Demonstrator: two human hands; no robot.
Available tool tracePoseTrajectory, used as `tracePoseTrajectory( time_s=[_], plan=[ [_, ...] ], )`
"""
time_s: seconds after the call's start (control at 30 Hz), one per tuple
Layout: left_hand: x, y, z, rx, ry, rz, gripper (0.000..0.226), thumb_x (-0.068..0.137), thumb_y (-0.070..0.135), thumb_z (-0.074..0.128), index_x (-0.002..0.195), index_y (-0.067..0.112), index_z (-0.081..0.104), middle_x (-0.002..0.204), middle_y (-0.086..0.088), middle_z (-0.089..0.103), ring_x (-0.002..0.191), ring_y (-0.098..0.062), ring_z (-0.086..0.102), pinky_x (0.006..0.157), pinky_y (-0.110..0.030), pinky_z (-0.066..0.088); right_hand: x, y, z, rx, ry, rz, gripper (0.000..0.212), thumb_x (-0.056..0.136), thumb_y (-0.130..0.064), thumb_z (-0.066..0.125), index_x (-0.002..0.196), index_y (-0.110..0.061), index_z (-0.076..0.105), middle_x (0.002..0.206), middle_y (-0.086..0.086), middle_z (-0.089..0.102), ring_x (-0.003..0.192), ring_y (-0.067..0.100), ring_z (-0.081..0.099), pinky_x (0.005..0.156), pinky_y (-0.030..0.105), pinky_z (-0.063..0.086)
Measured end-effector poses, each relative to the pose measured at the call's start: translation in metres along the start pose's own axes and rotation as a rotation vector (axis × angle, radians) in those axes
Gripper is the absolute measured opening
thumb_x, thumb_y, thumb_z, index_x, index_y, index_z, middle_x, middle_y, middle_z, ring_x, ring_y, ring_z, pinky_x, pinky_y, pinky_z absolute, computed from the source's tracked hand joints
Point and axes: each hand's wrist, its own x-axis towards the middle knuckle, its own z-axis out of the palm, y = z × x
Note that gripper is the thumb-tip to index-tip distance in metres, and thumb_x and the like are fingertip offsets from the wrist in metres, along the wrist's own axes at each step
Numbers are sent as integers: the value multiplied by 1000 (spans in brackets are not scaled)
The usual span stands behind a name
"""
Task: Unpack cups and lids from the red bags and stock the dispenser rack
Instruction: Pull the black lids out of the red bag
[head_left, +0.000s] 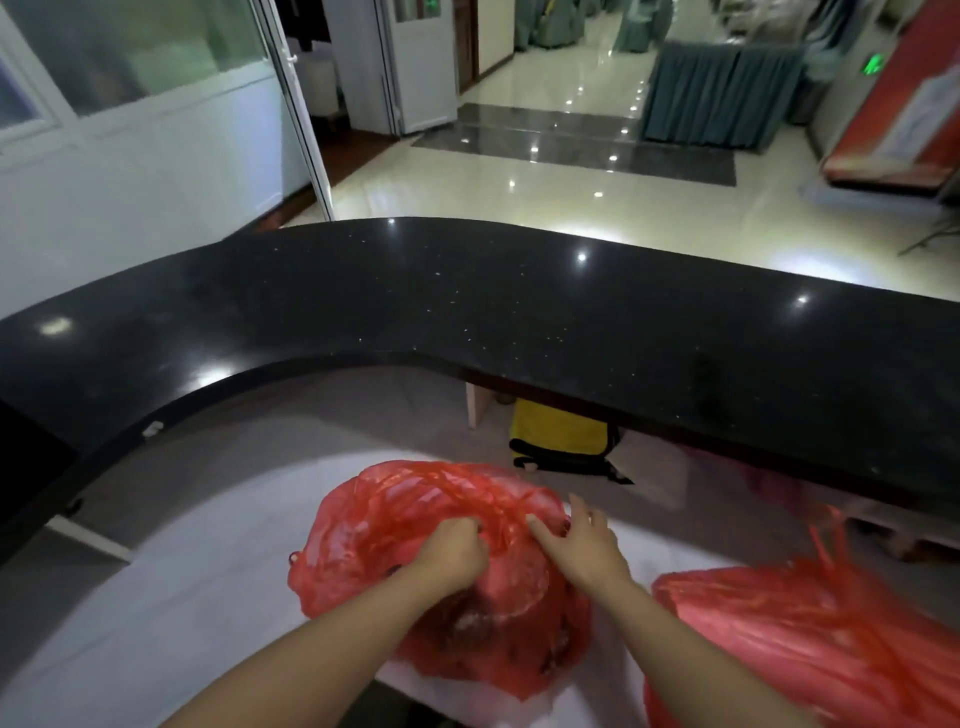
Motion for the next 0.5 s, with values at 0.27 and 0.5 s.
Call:
tracePoseTrajectory(
  time_s=[0.27, 0.5],
  plan=[
    [20, -9, -20, 395, 455, 697, 28, 74, 9, 65, 101, 15, 71, 102, -3, 69, 96, -27, 62, 80, -42, 56, -20, -34, 12, -617, 348, -536, 57, 76, -60, 67, 122, -25, 65, 131, 10, 59, 119, 33, 56, 93, 49, 48],
    [56, -16, -36, 1011, -6, 456, 64, 98, 20, 54, 157, 23, 28, 164, -11, 24, 154, -36, 9, 119, -66, -10, -18, -31, 25, -769, -36, -759, 50, 94, -49, 39, 116, -21, 74, 168, 12, 13, 155, 32, 0, 120, 57, -16]
  ],
)
